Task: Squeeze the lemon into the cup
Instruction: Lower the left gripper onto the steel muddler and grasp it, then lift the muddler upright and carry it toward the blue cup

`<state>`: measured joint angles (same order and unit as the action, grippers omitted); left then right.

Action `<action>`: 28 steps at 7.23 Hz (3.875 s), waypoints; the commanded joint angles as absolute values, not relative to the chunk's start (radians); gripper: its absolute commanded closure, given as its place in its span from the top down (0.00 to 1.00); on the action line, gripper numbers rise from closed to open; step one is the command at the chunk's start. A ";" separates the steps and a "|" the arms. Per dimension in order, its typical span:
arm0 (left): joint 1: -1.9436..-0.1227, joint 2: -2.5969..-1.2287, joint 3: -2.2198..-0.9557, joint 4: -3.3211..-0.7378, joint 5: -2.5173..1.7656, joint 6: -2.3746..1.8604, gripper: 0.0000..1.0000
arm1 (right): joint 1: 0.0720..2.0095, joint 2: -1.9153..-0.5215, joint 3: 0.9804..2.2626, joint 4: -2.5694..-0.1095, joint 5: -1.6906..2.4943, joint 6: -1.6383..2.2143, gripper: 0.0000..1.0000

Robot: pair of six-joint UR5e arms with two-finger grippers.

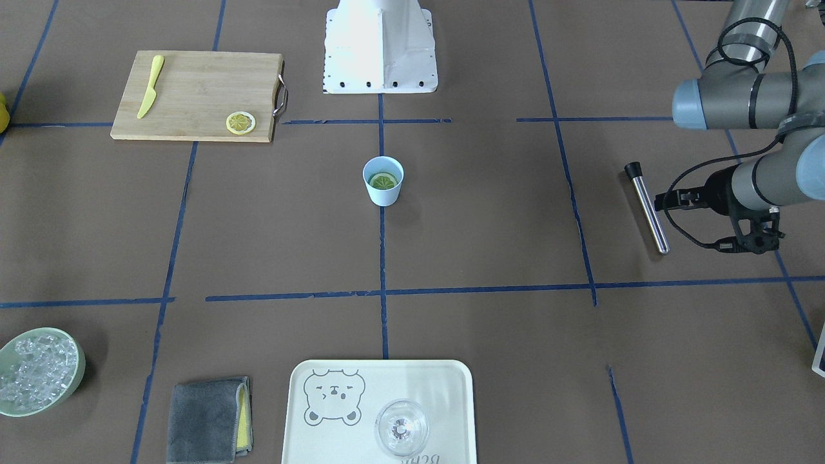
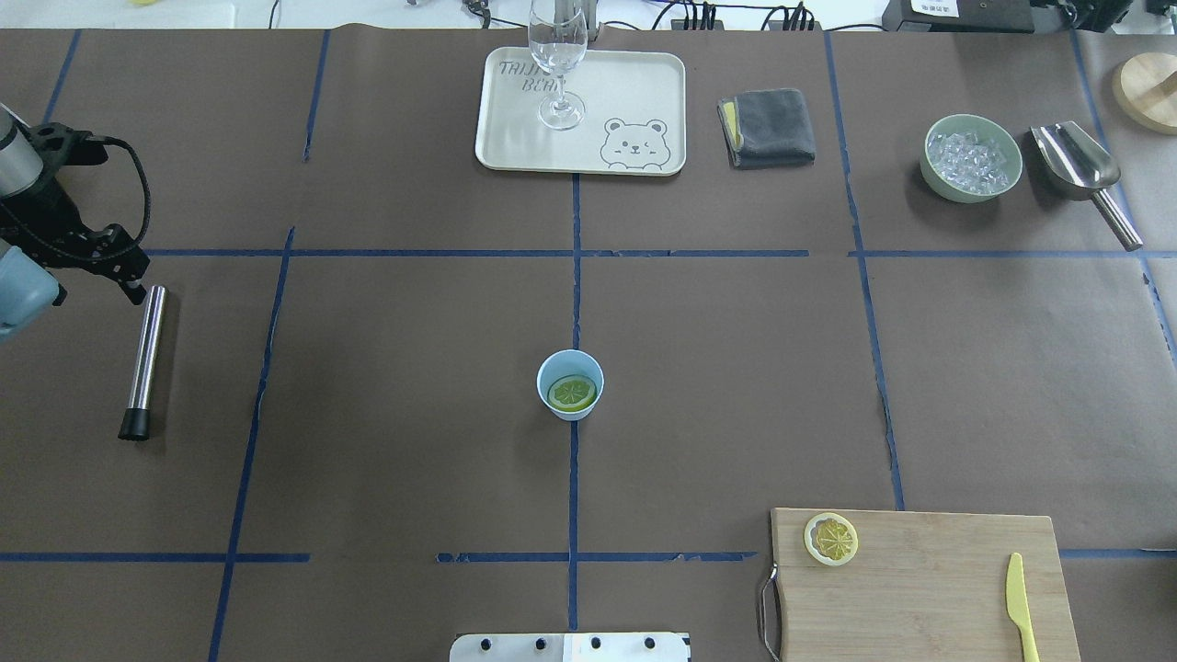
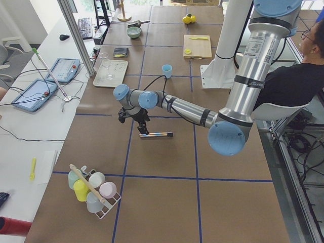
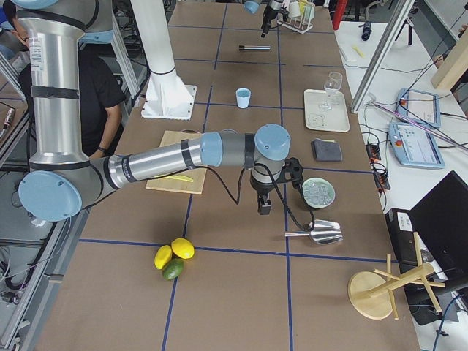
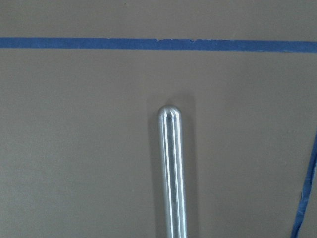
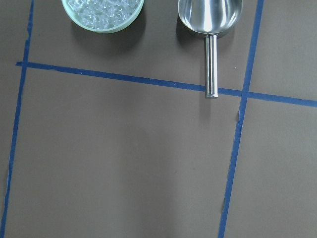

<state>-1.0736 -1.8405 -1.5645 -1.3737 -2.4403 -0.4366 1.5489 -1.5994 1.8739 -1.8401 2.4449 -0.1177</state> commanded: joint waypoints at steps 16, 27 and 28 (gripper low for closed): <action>-1.002 -1.833 -1.471 -1.594 -2.401 -0.586 0.00 | 1.559 -1.592 1.855 -1.838 2.411 -0.132 1.00; -0.743 -2.097 -2.102 -1.591 -1.702 -0.967 0.00 | 1.557 -1.598 1.847 -1.838 2.408 -0.121 1.00; -0.689 -2.097 -2.143 -1.645 -1.642 -1.042 0.00 | 1.557 -1.608 1.847 -1.838 2.408 -0.123 1.00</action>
<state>-0.7640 -2.0969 -2.0815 -1.5963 -1.7265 -0.9587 1.5572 -1.6010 1.8492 -1.8377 2.4083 -0.1215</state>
